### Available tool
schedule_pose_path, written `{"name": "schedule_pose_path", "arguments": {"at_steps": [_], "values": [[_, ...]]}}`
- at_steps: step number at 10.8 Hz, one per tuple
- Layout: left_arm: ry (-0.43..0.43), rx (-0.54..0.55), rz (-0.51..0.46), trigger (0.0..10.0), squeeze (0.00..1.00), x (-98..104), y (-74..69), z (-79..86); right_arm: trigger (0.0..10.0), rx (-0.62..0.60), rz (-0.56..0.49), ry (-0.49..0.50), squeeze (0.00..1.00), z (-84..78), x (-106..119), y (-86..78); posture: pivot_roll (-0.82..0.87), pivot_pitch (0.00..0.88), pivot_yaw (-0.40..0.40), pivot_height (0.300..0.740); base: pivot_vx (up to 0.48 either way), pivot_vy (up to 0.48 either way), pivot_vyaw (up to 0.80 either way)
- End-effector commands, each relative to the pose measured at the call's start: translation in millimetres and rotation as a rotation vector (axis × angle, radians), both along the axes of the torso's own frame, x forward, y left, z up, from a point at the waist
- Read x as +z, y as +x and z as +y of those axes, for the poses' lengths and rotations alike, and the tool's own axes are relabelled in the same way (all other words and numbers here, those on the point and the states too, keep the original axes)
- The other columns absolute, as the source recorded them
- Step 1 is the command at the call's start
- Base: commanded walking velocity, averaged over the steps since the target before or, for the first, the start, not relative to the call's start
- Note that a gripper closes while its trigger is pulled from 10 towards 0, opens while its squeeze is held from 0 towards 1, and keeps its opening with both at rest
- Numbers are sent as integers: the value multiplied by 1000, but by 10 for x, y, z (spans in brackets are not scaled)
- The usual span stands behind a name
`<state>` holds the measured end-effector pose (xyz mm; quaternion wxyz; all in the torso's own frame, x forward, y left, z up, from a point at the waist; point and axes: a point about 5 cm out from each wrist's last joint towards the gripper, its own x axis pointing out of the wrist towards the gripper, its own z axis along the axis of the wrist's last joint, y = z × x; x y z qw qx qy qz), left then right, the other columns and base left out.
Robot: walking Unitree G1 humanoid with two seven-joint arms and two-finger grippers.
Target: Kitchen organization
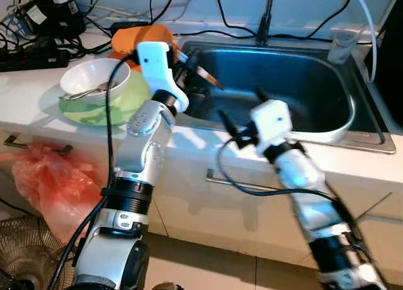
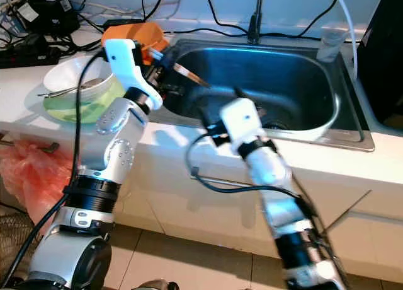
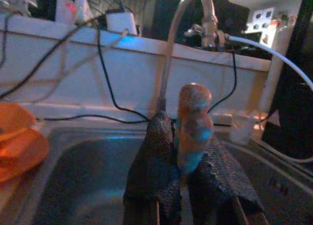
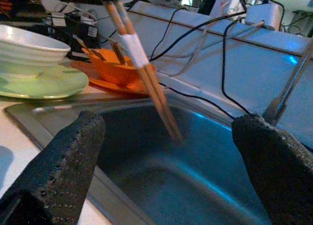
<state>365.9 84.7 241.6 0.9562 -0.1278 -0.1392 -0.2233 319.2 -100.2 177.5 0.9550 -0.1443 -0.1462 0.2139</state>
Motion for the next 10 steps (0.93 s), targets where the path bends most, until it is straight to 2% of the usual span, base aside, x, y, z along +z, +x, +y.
{"name": "schedule_pose_path", "arguments": {"at_steps": [1, 3, 5, 8, 10], "values": [[1, -13, -10, 0, 0, 46, -16, -22, 10000, 15, -20, -10, 0, 73, 13, 33, 87, 44, 102, 740, 0, 0, 0], [7, -10, -6, 0, 0, 45, -12, -10, 10000, 26, -39, 3, 0, 152, 45, 88, 96, 39, 98, 740, 0, 0, 0], [24, 35, 0, 0, 0, 19, 20, 114, 10000, 40, -63, 14, 0, 183, 111, 120, 104, 39, 82, 740, 0, 0, 0], [34, 99, 16, 0, 0, -45, 39, 272, 10000, 65, -84, 31, 0, 206, 154, 101, 107, 38, 51, 740, 0, 0, 0], [37, 112, 20, 0, 0, -80, 29, 289, 10000, 78, -88, 50, 0, 225, 187, 76, 112, 40, 44, 740, 0, 0, 0]]}}
